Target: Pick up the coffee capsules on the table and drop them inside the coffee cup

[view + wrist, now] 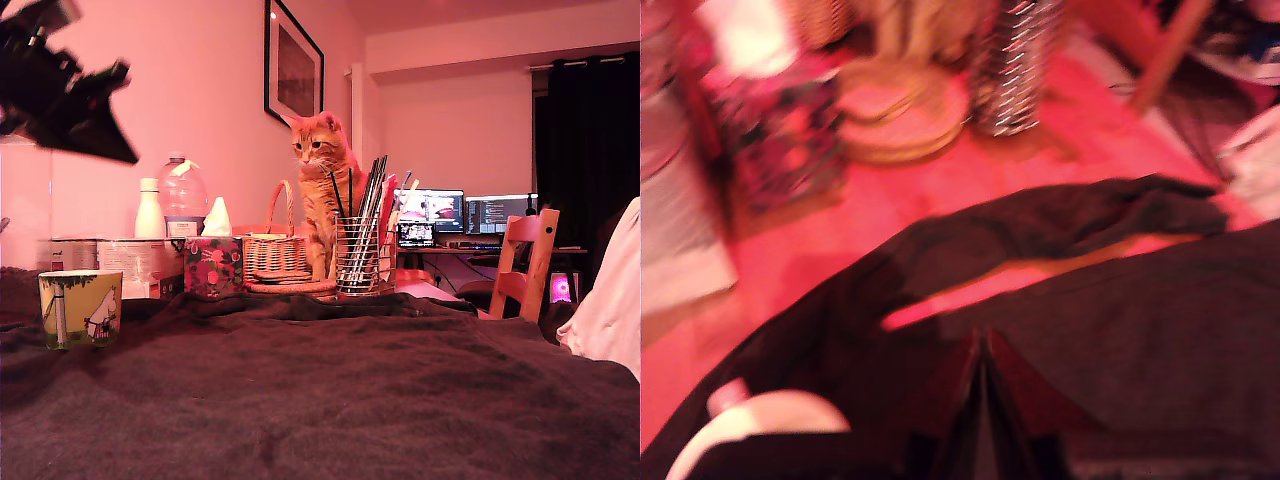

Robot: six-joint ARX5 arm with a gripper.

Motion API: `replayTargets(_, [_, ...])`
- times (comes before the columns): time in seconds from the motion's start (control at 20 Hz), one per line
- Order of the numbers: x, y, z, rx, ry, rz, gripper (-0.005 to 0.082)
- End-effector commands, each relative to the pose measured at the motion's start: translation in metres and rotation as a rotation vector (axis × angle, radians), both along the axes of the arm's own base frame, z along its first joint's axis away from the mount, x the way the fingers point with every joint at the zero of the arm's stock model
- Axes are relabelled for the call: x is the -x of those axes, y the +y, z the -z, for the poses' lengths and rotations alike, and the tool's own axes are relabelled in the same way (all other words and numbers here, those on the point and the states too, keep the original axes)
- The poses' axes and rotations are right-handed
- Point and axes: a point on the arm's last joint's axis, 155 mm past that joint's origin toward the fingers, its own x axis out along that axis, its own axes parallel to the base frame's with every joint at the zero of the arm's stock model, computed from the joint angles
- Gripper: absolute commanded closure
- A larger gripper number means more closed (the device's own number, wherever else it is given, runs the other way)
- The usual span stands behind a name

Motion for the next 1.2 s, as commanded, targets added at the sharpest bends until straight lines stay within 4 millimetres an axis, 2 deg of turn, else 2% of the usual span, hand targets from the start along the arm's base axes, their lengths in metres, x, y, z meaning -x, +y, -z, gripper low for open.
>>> replayTargets(0.0, [0.014, -0.002, 0.008, 0.001, 0.007, 0.01, 0.0788])
replayTargets(0.5, [0.072, 0.005, 0.043, 0.023, 0.032, 0.008, 0.0788])
replayTargets(1.15, [0.115, 0.025, 0.049, 0.037, 0.0, -0.07, 0.0788])
